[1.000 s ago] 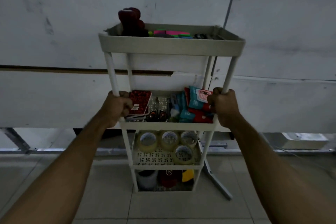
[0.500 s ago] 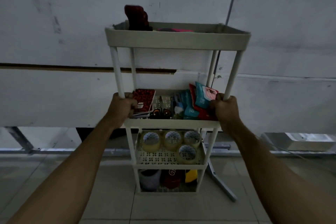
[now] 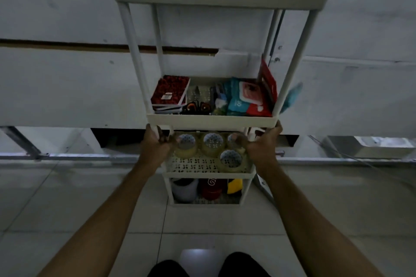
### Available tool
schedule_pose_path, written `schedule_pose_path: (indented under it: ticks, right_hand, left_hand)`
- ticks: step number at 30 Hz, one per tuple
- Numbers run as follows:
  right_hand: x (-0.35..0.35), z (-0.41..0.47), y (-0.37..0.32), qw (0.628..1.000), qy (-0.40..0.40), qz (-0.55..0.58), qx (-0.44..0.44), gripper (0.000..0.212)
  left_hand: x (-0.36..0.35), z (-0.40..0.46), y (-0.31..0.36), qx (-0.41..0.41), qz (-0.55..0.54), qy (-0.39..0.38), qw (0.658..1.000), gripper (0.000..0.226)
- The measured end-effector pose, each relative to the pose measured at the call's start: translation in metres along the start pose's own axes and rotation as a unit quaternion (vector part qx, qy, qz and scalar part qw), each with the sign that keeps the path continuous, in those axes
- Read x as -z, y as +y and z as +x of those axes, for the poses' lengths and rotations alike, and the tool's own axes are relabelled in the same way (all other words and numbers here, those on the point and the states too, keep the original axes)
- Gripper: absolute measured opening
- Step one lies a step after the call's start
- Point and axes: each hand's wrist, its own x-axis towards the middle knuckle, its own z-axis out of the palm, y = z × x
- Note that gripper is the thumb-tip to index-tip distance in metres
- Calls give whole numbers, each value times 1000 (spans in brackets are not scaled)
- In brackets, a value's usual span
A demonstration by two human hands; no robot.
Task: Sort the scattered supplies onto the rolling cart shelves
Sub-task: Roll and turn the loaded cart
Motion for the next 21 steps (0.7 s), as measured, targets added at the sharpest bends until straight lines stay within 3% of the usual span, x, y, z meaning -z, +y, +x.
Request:
schedule_pose_path:
  ticks: [7, 10, 13, 15, 17, 21]
  right_hand:
    - [30, 21, 13, 995, -47, 1, -82, 41]
    - [36, 27, 14, 988, -130, 5, -84, 35]
    - [22, 30, 12, 992, -77, 30, -94, 24]
    - [16, 34, 14, 995, -43, 28, -86, 31]
    - [16, 37, 15, 995, -42, 28, -84, 40]
    - [20, 40, 18, 994, -56, 8, -94, 24]
  left_hand:
    - [-8, 17, -20, 0, -32, 50, 998, 17]
    - [-7, 22, -20, 15, -61, 43, 997, 10]
    - [-4, 34, -22, 55, -64, 29, 996, 11]
    - [-1, 41, -24, 60, -62, -8, 996, 17]
    - [2, 47, -30, 60, -58, -45, 995, 29]
    - [0, 49, -32, 33, -50, -49, 997, 43]
